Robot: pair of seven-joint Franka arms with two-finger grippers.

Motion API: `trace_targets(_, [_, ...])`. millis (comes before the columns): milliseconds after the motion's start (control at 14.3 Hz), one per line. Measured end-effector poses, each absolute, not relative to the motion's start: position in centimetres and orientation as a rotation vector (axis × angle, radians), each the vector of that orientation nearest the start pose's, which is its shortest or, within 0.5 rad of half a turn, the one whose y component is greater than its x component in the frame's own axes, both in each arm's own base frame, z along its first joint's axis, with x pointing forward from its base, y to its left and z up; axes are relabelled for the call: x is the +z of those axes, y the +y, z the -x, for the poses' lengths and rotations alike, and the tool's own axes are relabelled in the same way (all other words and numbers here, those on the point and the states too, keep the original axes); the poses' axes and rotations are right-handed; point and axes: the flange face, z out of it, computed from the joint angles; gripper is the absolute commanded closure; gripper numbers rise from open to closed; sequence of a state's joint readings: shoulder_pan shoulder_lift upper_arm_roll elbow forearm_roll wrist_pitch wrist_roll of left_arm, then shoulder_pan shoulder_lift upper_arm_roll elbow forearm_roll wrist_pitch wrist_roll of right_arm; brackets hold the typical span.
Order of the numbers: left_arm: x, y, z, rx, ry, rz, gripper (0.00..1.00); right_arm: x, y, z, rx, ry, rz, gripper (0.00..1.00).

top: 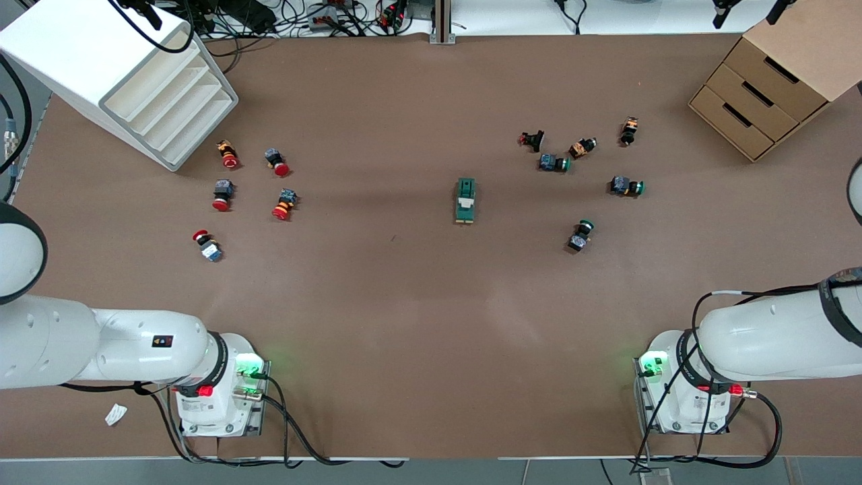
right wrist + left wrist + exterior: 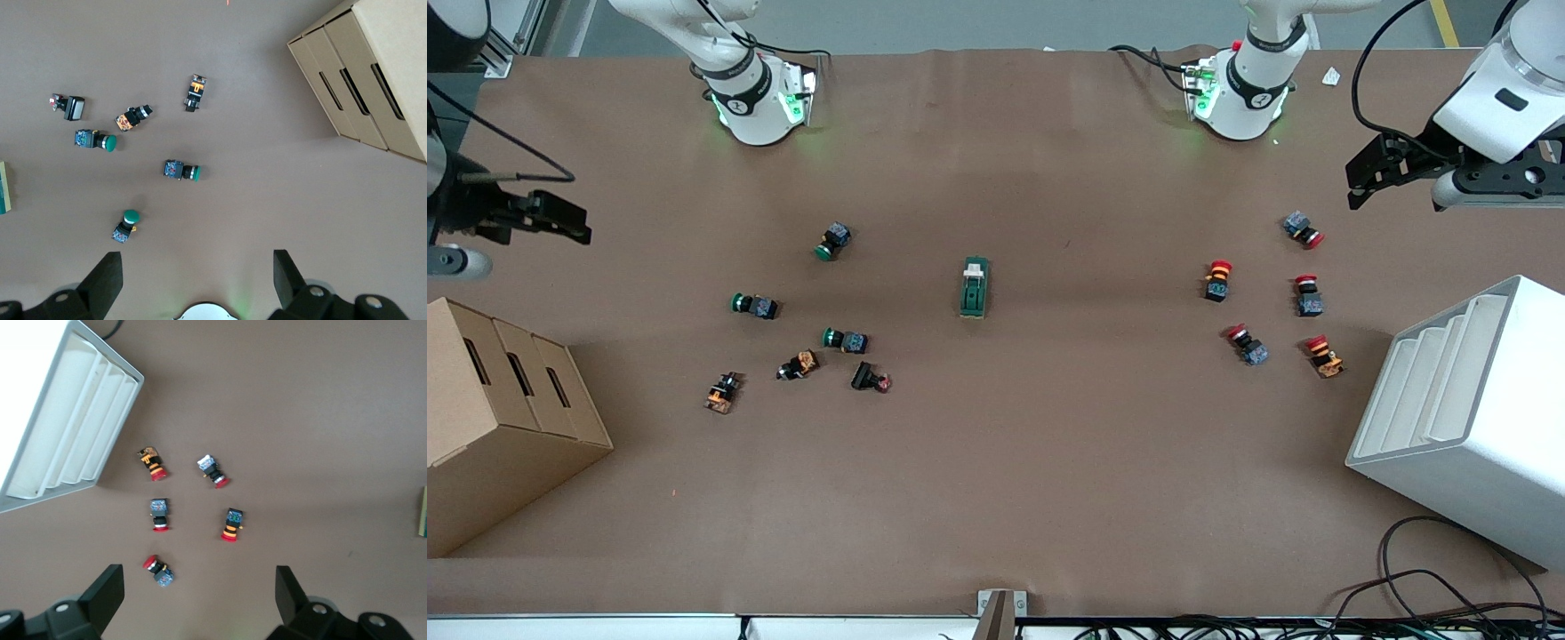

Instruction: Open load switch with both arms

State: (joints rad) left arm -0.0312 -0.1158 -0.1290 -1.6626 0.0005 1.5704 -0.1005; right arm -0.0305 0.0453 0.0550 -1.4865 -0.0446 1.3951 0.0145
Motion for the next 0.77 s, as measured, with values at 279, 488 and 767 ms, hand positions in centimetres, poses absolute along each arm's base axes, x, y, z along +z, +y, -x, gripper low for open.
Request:
trace_targets(279, [64.0,-8.7,-51.0,-0.021,0.084,3.158,0.0,64.3,0.8,-52.8,0.174,-0.006,3.184,0.0])
trace_targets(488, [64.0,-8.7,-51.0,-0.024,0.084,3.158,0.0,64.2,0.7,-52.6,0.172,-0.004,3.184,0.0])
trace_targets(767, [64.7,-8.5,-51.0,-0.047,0.086,3.137,0.0,64.8,0.7,-52.2,0.154,-0.004,3.184,0.0])
